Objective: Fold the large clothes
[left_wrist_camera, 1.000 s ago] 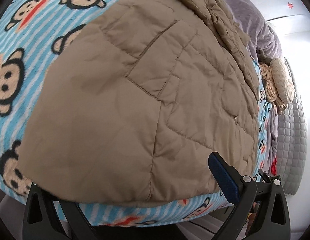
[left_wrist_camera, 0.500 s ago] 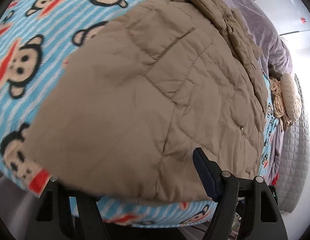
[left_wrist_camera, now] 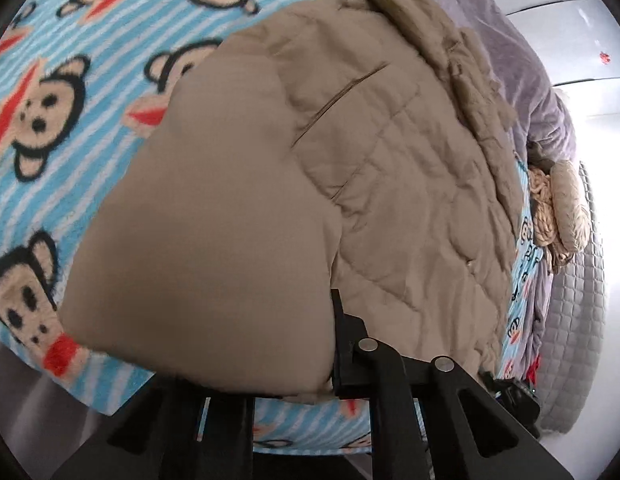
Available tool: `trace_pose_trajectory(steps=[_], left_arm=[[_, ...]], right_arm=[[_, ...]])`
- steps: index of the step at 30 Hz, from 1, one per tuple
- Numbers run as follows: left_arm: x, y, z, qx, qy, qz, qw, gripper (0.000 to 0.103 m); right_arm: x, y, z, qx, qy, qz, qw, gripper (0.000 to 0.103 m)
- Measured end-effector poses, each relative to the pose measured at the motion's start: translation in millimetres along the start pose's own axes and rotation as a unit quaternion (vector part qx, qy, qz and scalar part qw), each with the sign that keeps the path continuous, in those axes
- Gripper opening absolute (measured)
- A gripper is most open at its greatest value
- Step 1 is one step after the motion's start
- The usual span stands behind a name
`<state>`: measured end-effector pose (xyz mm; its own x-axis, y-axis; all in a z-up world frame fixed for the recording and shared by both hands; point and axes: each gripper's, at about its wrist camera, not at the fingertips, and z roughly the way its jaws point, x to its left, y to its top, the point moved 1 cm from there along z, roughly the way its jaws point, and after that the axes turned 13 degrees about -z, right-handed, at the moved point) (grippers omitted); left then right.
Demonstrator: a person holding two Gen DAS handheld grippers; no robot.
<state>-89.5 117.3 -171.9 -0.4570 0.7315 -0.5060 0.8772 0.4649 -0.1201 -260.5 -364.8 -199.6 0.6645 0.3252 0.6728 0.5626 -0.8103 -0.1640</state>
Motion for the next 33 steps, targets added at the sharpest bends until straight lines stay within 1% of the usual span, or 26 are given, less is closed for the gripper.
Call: trace_pose_trajectory(steps=[2,4,6,8,12,14,16,20,23,24,25,27,29,31,33], left_arm=[[-7,2,-10,-0.008,-0.013,0.005,0.9999,0.012],[-13,6,-23,-0.016,-0.032,0.002,0.9993,0.012],[-24,13,-38,-0.029,-0.052,0.003,0.9982,0.012],[-41,21,-51,-0.044,-0.064,0.016,0.9968,0.012],[-81,40,-71,-0.075,-0.08,0.047,0.9928,0.012],[-109,52,-81,-0.096,-0.094,0.063,0.9889,0.012],[-135,61,-89,-0.118,-0.1,0.078,0.9849,0.012],[-183,85,-106,-0.155,-0.116,0.103,0.9756,0.012],[-223,110,-107,-0.18,-0.114,0.125,0.969,0.012],[-231,118,-105,-0.183,-0.112,0.13,0.968,0.012],[-241,128,-102,-0.186,-0.107,0.135,0.9672,0.012],[-256,149,-92,-0.186,-0.097,0.139,0.9678,0.012],[-267,176,-77,-0.18,-0.082,0.138,0.9704,0.012],[-274,201,-61,-0.173,-0.068,0.139,0.9727,0.012],[-279,230,-37,-0.157,-0.049,0.143,0.976,0.012]], right_arm=[[7,2,-4,-0.003,-0.005,-0.014,1.0,0.012],[19,3,-10,-0.006,-0.016,-0.041,0.999,0.01],[37,8,-15,-0.006,-0.029,-0.084,0.996,0.009],[60,14,-20,-0.007,-0.041,-0.131,0.99,0.009],[107,30,-35,-0.019,-0.045,-0.206,0.977,0.008],[135,42,-44,-0.029,-0.045,-0.242,0.969,0.008],[160,54,-51,-0.036,-0.043,-0.274,0.96,0.008],[218,83,-57,-0.047,-0.041,-0.347,0.936,0.007],[251,108,-54,-0.046,-0.04,-0.382,0.922,0.007],[264,120,-51,-0.046,-0.044,-0.394,0.917,0.007],[274,125,-48,-0.045,-0.047,-0.401,0.914,0.007],[296,149,-37,-0.044,-0.053,-0.423,0.904,0.007],[312,169,-22,-0.041,-0.063,-0.433,0.898,0.007],[324,191,-1,-0.037,-0.074,-0.433,0.897,0.007],[334,209,21,-0.034,-0.087,-0.438,0.894,0.007]])
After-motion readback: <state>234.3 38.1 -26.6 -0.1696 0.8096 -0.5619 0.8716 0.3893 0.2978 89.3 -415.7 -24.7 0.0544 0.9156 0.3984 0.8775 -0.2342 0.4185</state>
